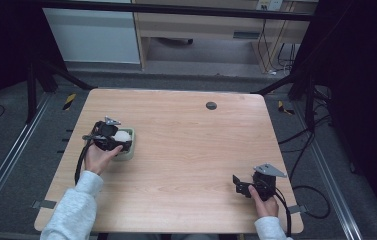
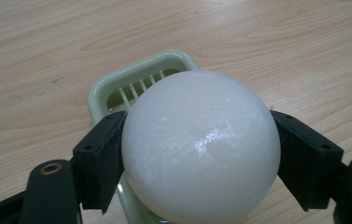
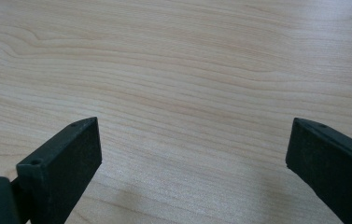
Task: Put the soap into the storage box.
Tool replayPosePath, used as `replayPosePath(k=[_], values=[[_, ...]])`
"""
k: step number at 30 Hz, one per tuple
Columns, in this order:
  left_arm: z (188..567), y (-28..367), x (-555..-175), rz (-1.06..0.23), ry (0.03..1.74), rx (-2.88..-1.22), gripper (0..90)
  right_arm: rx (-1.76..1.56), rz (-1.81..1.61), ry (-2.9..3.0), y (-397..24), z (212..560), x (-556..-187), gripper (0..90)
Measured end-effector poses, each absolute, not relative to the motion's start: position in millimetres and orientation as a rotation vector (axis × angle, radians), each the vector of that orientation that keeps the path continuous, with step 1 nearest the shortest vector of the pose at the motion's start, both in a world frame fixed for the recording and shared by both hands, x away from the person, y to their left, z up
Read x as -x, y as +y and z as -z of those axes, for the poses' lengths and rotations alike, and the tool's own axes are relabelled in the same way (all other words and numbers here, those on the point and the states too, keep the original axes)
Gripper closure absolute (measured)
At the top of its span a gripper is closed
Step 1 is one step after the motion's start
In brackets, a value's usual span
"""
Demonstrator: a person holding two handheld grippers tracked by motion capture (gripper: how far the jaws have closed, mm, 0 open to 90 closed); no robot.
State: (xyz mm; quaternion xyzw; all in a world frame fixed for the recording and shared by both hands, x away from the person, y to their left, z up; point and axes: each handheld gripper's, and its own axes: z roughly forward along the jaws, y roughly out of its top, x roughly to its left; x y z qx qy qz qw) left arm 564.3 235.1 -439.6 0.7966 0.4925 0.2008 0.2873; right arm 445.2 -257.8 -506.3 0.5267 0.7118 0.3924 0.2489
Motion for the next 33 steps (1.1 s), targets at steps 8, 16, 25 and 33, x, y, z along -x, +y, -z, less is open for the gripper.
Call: replayPosePath(k=[8,16,25,33], values=[[445.5,235.7,-567.3,-0.528,1.331,-2.14,23.9,-1.433,-1.067,1.941,-257.6,506.4,-445.2,3.9],[448.0,235.3,-569.2,-0.527,1.338,-2.146,23.9,-1.438,-1.069,1.942,-257.5,506.3,-445.1,3.9],[449.7,238.1,-571.3,-0.528,1.356,-2.146,23.9,-1.439,-1.069,1.943,-257.4,506.3,-445.1,3.9],[452.9,236.6,-571.9,-0.519,1.355,-2.154,23.9,-1.44,-1.068,1.942,-257.3,506.3,-445.2,3.9]])
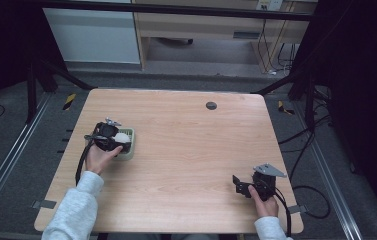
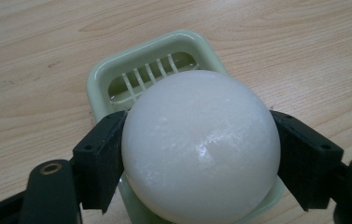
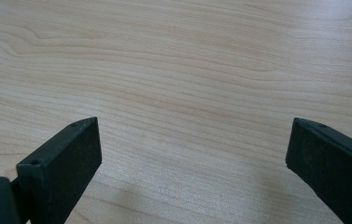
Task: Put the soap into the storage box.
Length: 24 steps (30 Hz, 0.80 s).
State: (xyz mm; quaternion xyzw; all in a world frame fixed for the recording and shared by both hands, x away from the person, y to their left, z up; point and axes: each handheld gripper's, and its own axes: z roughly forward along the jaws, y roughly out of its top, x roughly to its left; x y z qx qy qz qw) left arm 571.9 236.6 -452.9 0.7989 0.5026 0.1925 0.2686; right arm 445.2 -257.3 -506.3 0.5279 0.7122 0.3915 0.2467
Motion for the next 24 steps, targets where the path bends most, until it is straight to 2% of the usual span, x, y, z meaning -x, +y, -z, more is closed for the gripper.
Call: replayPosePath(k=[24], values=[[463.5,239.6,-570.7,-0.502,1.365,-2.141,23.7,-1.443,-1.067,1.943,-257.0,506.4,-445.1,3.9]])
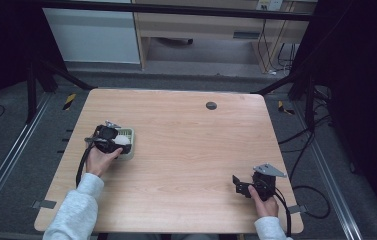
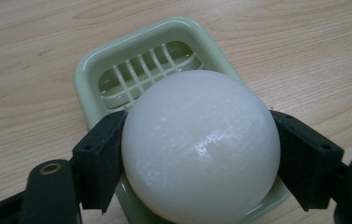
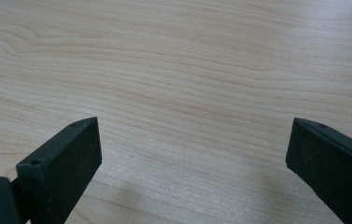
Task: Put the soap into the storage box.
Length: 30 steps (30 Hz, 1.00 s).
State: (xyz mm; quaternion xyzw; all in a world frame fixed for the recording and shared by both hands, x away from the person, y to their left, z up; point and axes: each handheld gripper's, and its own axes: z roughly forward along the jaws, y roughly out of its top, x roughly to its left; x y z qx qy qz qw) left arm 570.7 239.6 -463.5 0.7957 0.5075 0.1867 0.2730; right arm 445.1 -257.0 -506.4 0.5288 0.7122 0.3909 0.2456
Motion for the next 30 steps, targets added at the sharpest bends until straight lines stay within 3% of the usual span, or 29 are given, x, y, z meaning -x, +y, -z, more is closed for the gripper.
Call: replayPosePath(k=[16,30], values=[[449.9,242.6,-559.4,-0.538,1.327,-2.096,19.8,-1.433,-1.062,1.948,-257.1,506.6,-445.3,3.8],[445.0,252.8,-515.2,-0.585,1.259,-2.041,14.6,-1.431,-1.06,1.949,-256.8,506.6,-445.0,3.9]])
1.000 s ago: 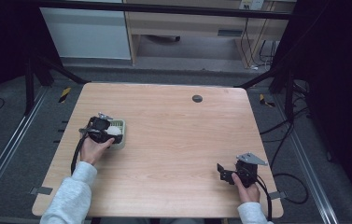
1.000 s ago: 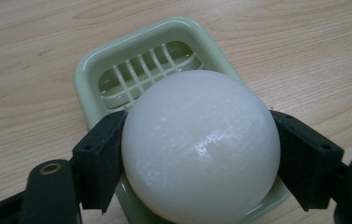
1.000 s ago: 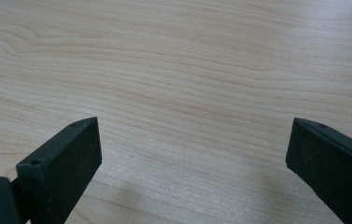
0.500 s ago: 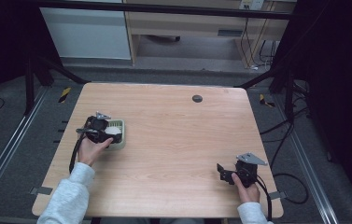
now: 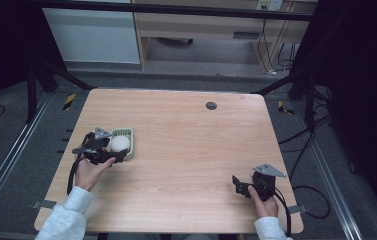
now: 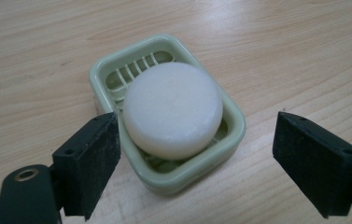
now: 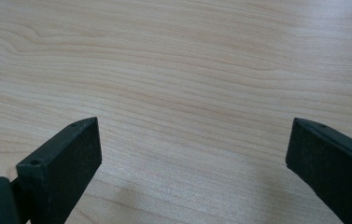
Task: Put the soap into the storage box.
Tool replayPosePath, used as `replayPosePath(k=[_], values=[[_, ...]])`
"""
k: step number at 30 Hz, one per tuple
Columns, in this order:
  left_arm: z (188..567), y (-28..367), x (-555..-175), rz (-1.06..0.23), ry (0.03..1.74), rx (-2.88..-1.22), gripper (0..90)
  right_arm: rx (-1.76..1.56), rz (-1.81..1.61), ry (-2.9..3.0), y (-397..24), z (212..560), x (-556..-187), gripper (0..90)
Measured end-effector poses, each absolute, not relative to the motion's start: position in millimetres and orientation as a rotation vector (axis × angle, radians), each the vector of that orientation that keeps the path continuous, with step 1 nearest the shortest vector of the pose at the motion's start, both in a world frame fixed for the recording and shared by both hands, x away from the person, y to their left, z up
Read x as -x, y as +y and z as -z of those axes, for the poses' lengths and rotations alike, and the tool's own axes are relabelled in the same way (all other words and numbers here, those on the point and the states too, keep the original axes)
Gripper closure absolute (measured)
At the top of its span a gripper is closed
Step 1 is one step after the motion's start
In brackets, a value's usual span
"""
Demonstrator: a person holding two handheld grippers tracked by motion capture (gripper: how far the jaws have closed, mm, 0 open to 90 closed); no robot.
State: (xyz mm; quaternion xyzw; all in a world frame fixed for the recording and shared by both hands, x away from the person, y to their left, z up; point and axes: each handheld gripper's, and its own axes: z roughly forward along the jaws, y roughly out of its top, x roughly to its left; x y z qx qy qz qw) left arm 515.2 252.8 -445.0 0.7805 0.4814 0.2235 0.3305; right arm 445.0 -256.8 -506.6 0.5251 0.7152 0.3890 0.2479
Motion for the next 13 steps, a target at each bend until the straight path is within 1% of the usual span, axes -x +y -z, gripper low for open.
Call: replayPosePath(k=[6,13], values=[[453.0,257.8,-493.9,-0.589,1.243,-2.003,13.2,-1.444,-1.068,1.951,-256.3,505.8,-444.3,3.9],[465.6,262.4,-469.7,-0.591,1.222,-2.019,12.9,-1.433,-1.066,1.952,-257.0,506.4,-444.9,3.9]])
